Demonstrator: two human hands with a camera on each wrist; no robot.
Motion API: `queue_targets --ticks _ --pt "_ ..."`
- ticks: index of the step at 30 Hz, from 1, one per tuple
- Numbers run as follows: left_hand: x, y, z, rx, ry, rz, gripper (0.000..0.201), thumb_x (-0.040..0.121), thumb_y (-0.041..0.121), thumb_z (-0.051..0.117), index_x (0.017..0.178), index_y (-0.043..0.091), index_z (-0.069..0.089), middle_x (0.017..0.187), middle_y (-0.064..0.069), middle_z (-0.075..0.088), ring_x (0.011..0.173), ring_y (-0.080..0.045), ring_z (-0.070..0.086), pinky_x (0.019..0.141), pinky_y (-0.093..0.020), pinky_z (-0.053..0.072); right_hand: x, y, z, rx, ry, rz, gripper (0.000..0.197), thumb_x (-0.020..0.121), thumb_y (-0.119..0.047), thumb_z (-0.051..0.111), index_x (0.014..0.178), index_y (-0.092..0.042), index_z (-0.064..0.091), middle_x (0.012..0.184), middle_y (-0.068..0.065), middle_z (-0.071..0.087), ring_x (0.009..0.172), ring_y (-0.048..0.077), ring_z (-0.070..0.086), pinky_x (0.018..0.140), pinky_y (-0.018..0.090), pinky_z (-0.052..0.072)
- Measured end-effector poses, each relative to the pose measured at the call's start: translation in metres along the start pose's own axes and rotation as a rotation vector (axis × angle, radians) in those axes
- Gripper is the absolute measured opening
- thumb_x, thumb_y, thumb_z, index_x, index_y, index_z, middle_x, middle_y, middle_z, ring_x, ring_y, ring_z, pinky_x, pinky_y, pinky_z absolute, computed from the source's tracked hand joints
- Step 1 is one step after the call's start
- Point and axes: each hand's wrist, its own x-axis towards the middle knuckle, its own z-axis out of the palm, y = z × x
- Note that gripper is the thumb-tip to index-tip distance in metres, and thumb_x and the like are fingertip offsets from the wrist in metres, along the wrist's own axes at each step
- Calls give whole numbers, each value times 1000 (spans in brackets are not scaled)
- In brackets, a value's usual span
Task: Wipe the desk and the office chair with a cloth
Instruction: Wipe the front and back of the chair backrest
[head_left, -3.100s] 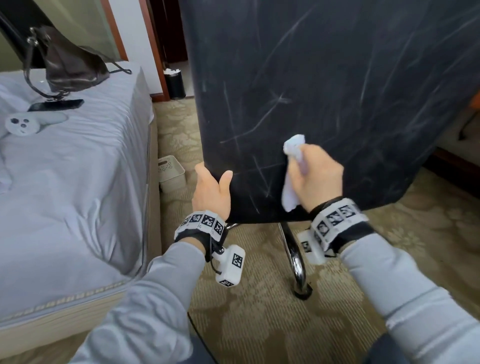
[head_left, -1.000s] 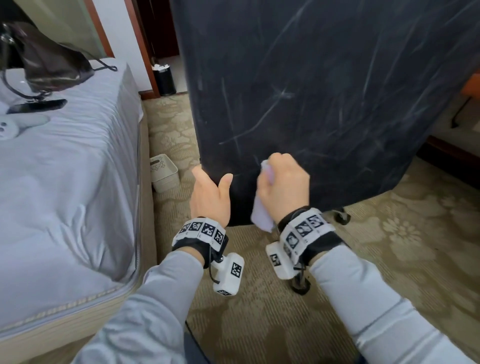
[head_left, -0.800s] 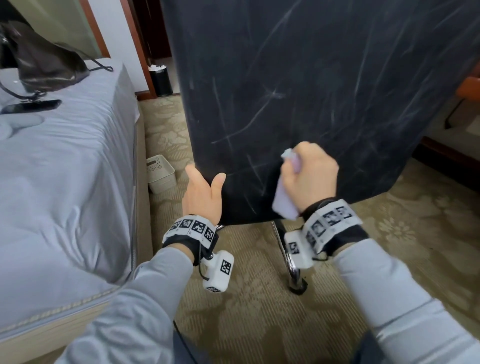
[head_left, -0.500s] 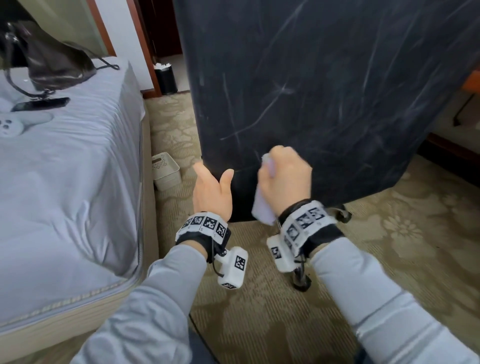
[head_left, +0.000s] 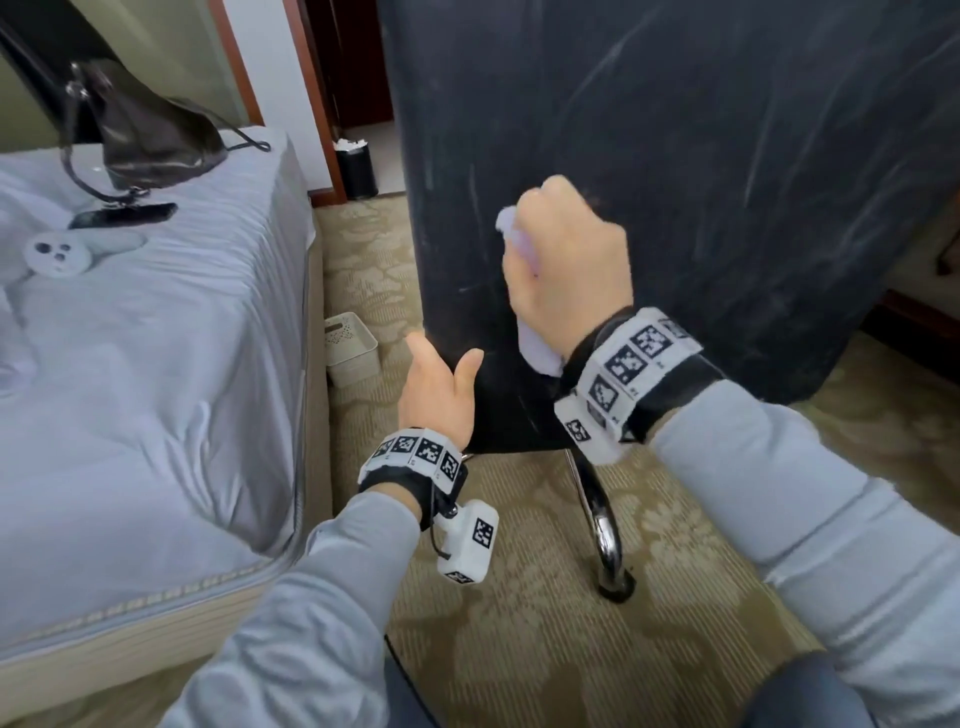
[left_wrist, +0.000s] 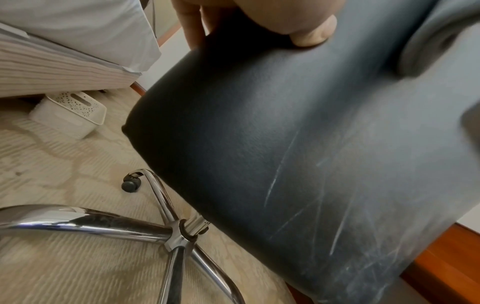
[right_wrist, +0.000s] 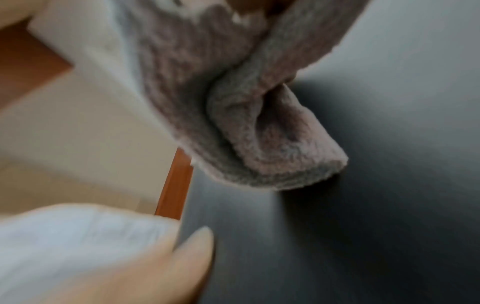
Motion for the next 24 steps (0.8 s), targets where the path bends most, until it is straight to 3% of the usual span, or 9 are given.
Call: queue_targets --ticks 2,4,6,11,13,16,19,21,24 --pt "2 -2 -2 3 -8 12 39 101 41 50 122 14 31 114 -11 65 101 -37 62 80 -40 44 -52 -8 21 -77 -245 -60 17 70 -4 72 83 -8 62 82 11 56 42 27 44 35 28 30" --pt "3 -3 -4 0 -9 17 36 100 41 50 119 17 31 113 -11 65 101 -37 63 84 -45 49 -78 -6 21 -112 -370 -50 23 65 -4 80 82 -9 64 80 10 56 37 27 41 35 26 26" --pt "3 -1 -7 5 -7 19 36 100 41 51 119 18 32 114 -10 65 102 -37 63 85 -46 49 -62 -3 10 -119 -316 -56 21 67 -3 79 75 -10 61 75 9 54 36 28 39 33 26 27" --pt "1 3 -7 -15 -7 6 40 101 39 52 127 14 34 122 -7 63 108 -34 62 86 -40 44 51 4 -28 -123 119 -126 18 70 3 60 71 -11 49 73 10 49 46 31 39 35 34 32" --pt "2 2 -6 -21 -5 14 42 101 40 52 128 15 33 123 -7 62 109 -34 61 89 -43 46 61 3 -28 -106 117 -136 16 70 3 57 71 -12 50 74 10 49 46 28 36 35 34 31" --pt "5 -2 -7 -13 -16 21 42 100 41 52 127 15 33 123 -8 62 108 -35 61 91 -47 48 -8 0 -6 -182 -285 -157 31 59 2 71 76 -17 53 83 7 49 43 24 35 38 26 22" --pt "6 -7 -8 -42 -34 40 39 100 36 54 124 14 33 121 -8 63 107 -33 62 90 -46 49 -87 4 7 -194 -656 -213 40 54 -4 86 85 -13 62 82 6 52 41 23 46 34 25 25" --pt "8 -8 -11 -56 -48 53 38 100 31 55 125 12 33 123 -10 62 109 -32 61 90 -44 48 -74 8 4 -196 -629 -225 43 53 -2 86 88 -11 64 83 6 52 41 24 47 36 24 23" --pt "9 -5 -13 -54 -64 37 42 100 29 56 128 9 33 126 -11 61 112 -32 60 90 -40 46 18 -10 -25 -230 -381 -224 44 53 6 64 88 -17 54 87 4 47 49 27 42 41 25 22"
